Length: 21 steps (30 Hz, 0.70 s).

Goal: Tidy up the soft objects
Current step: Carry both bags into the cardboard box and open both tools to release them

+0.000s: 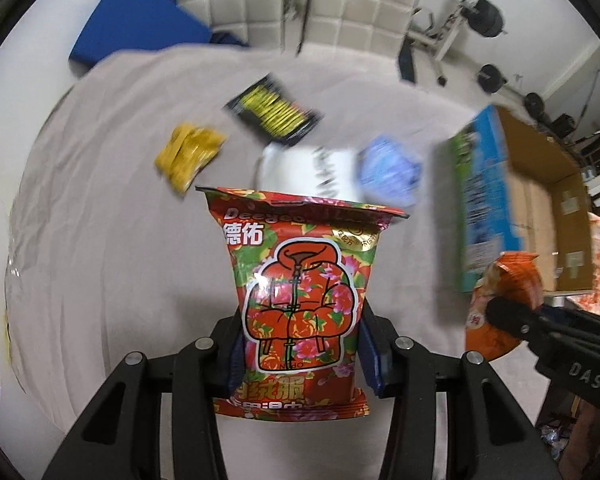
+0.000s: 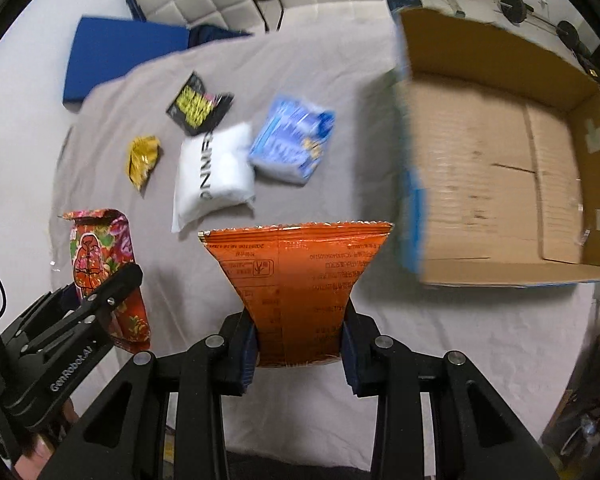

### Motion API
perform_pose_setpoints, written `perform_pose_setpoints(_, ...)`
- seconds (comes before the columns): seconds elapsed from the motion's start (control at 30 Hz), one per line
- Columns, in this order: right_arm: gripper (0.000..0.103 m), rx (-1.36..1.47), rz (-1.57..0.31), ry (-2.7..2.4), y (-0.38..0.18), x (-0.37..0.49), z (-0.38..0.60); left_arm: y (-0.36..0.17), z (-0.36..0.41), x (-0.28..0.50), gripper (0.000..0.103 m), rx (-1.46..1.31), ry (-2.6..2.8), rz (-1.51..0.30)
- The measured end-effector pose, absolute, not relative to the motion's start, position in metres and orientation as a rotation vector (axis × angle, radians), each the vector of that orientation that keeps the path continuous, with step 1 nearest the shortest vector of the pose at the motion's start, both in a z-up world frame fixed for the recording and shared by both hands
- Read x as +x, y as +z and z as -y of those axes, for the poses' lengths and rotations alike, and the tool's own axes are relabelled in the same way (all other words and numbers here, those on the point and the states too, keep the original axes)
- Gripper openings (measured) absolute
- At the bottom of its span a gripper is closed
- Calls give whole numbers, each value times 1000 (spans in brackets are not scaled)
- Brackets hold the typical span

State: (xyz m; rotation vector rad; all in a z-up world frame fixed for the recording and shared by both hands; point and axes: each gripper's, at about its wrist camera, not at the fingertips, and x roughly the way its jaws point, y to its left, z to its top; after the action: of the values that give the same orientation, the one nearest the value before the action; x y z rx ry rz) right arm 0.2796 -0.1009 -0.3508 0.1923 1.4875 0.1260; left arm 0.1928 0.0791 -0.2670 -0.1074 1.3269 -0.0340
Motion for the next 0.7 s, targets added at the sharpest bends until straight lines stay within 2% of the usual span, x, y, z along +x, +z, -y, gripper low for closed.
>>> perform_pose_setpoints(0.2, 37, 253, -1404, 87, -297, 272, 183, -226, -9, 223, 43, -88, -158, -1253)
perform_pose_setpoints(0.4, 37, 254, -1352, 2, -262, 275, 277, -216, 82, 262, 43, -51, -282, -1225)
perform_pose_setpoints(0.5, 37, 228, -1354, -29, -265, 289, 319, -222, 126, 283, 43, -57, -341, -1248)
perform_pose_setpoints(0.7, 37, 182, -1405, -51, -306, 335, 384, -274, 197, 339, 43, -80, -397, -1372)
